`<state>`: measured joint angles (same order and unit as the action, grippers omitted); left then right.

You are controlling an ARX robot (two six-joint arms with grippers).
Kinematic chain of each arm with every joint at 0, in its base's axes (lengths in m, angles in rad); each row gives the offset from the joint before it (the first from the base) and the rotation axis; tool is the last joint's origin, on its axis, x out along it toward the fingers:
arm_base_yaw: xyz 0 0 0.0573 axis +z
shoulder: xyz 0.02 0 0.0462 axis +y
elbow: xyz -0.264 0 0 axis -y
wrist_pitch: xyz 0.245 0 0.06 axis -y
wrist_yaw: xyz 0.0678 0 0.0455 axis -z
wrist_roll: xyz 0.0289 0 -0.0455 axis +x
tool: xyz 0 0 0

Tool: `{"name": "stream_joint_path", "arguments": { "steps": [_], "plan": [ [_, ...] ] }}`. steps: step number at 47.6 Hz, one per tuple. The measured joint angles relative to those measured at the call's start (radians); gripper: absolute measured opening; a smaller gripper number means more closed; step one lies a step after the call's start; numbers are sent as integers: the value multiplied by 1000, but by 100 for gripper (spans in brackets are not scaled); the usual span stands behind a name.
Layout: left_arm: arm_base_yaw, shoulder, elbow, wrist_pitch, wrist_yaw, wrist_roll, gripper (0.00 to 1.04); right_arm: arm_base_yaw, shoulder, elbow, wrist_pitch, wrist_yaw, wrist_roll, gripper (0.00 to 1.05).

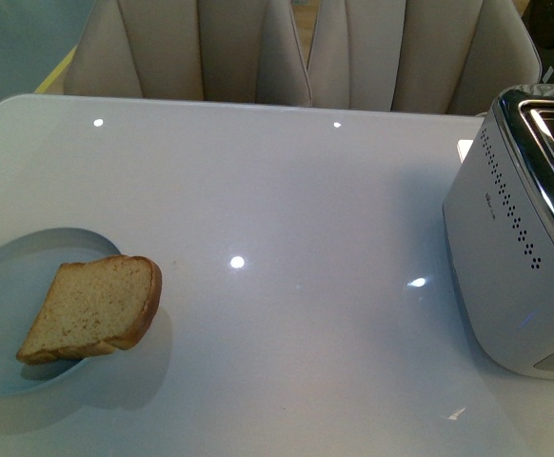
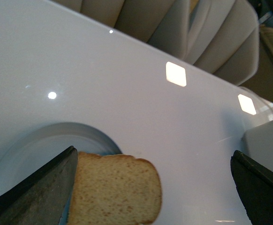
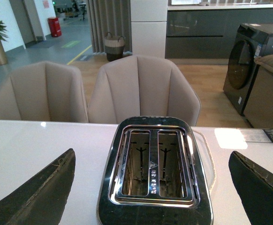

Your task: Left arm holds plate, right arm toasts bread

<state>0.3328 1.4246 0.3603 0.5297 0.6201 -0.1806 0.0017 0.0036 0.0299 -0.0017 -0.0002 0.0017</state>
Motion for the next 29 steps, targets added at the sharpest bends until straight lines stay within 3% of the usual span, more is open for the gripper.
{"name": "stream_joint_path", "arguments": {
  "steps": [29],
  "plan": [
    [75, 724, 262, 148, -211, 252, 98, 0, 0, 0, 0, 0, 0, 96]
  ]
}}
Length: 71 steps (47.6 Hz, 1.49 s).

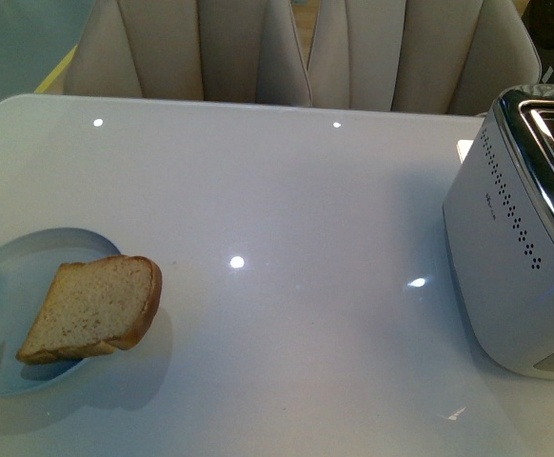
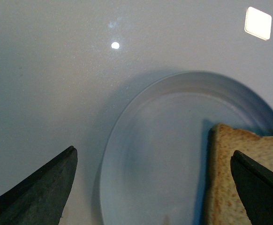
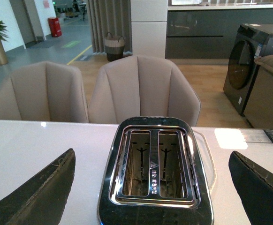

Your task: Left arm holds plate, right arm toasts bread

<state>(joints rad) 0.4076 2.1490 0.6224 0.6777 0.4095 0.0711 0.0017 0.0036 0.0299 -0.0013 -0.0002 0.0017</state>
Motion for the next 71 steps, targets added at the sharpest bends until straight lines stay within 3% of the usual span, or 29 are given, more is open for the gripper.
{"name": "stream_joint_path", "arguments": {
  "steps": [28, 34, 43, 48, 58, 71],
  "plan": [
    [-8, 222, 108, 19, -54, 64, 98, 0, 0, 0, 0, 0, 0, 96],
    [-10, 230, 116, 14, -63, 66, 76, 0, 0, 0, 0, 0, 0, 96],
    [-11, 235, 116, 9, -63, 68, 52, 0, 0, 0, 0, 0, 0, 96],
    [-11, 235, 114, 2, -61, 62, 33, 0, 0, 0, 0, 0, 0, 96],
    [-5, 211, 98, -28, -6, -21, 3, 0, 0, 0, 0, 0, 0, 96],
    [6, 119, 45, -84, 29, -159, 3, 0, 0, 0, 0, 0, 0, 96]
  ]
}}
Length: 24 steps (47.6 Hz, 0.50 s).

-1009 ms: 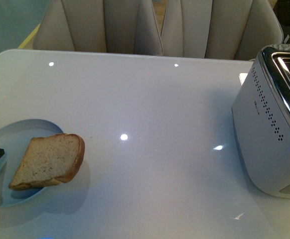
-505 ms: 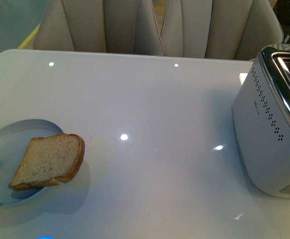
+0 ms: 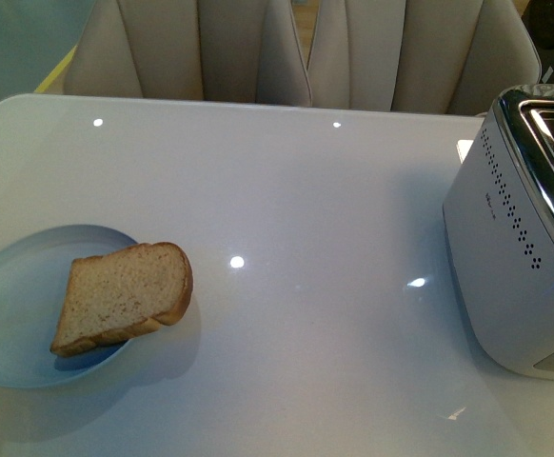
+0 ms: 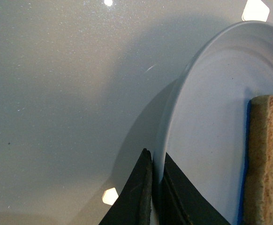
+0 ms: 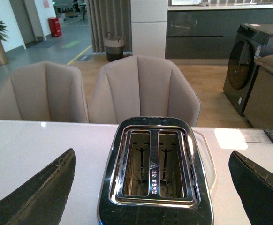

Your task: Left arm holds plate, right arm toasts bread

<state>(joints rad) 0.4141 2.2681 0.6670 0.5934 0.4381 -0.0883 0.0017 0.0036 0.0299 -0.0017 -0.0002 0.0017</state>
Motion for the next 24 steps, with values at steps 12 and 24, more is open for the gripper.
{"name": "stream_joint_path", "arguments": {
  "steps": [12, 24],
  "plan": [
    [-17, -253, -67, -134, 24, -102, 3, 0, 0, 0, 0, 0, 0, 96],
    [-162, -557, -64, -353, -26, -227, 3, 0, 0, 0, 0, 0, 0, 96]
  ]
}}
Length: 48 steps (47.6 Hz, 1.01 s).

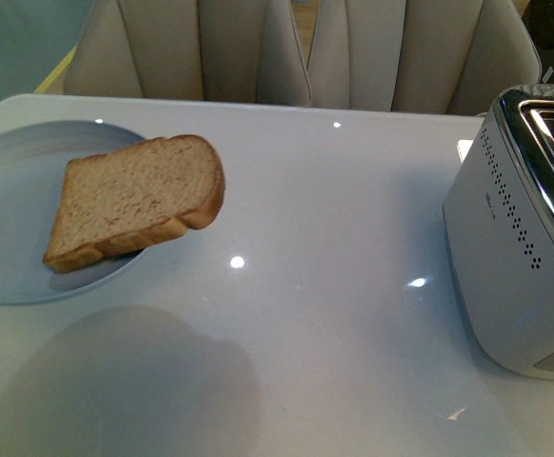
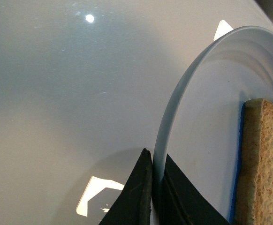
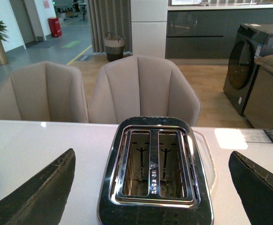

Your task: Left arm holds plate, right arm toasts bread

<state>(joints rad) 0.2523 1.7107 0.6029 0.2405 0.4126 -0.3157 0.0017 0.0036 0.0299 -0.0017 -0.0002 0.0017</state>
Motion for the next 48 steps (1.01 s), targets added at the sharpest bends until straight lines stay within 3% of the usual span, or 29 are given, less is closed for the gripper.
{"name": "stream_joint_path", "arguments": {
  "steps": [31, 39, 48],
  "plan": [
    [-515, -167, 244, -241, -196, -236, 3, 0, 0, 0, 0, 0, 0, 96],
    [-592, -167, 269, -253, -215, -290, 3, 0, 0, 0, 0, 0, 0, 96],
    [-623, -167, 291, -256, -218, -341, 3, 0, 0, 0, 0, 0, 0, 96]
  ]
}}
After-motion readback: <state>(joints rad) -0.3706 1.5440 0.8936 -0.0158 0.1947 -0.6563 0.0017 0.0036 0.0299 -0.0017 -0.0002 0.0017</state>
